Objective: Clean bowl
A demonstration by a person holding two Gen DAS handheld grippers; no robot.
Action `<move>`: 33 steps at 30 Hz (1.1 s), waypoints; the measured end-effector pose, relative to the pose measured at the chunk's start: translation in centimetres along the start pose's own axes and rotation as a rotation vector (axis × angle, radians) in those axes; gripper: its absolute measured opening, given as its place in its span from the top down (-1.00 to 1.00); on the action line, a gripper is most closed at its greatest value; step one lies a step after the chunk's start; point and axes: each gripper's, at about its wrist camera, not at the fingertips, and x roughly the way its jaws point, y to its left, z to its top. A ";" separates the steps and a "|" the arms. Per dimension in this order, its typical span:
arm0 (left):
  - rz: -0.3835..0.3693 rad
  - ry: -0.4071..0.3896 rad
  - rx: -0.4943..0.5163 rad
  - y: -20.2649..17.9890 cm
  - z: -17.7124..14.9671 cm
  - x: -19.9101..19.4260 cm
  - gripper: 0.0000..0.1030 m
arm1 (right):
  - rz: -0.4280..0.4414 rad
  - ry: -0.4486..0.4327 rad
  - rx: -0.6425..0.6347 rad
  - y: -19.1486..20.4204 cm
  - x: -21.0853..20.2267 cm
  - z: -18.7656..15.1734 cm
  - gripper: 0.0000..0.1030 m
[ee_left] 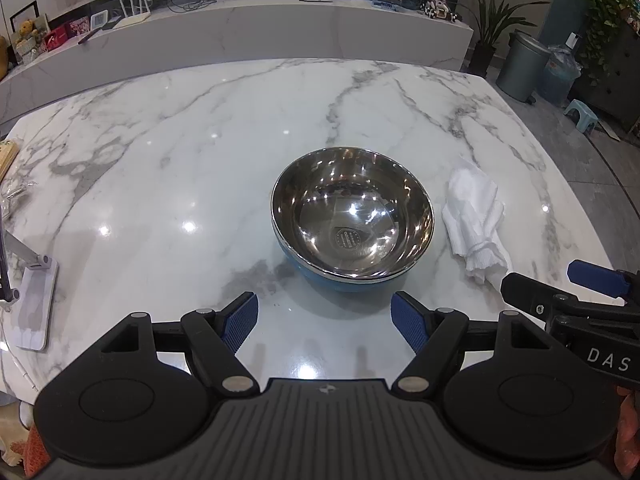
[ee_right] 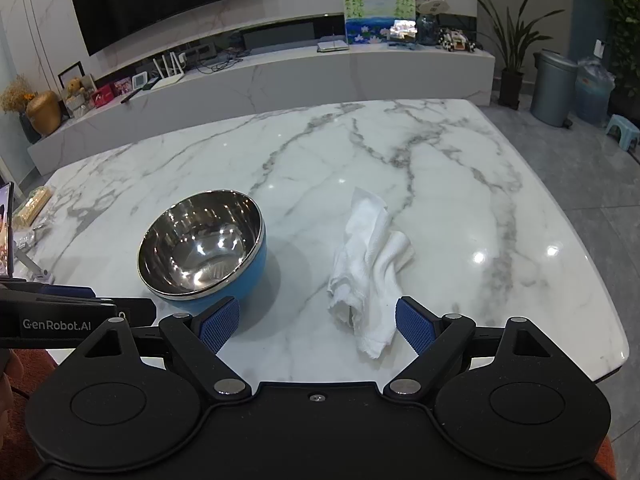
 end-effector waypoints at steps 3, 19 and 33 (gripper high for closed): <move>0.000 -0.004 -0.001 0.1 -0.1 0.0 -0.41 | -0.002 0.004 0.004 -0.1 0.0 0.0 -0.64; 0.004 -0.003 -0.002 0.4 -0.2 0.0 -0.41 | -0.005 0.013 0.007 0.0 0.3 -0.1 -0.64; 0.006 0.000 0.001 0.2 -0.2 0.2 -0.41 | 0.001 0.022 0.008 0.0 0.6 -0.1 -0.64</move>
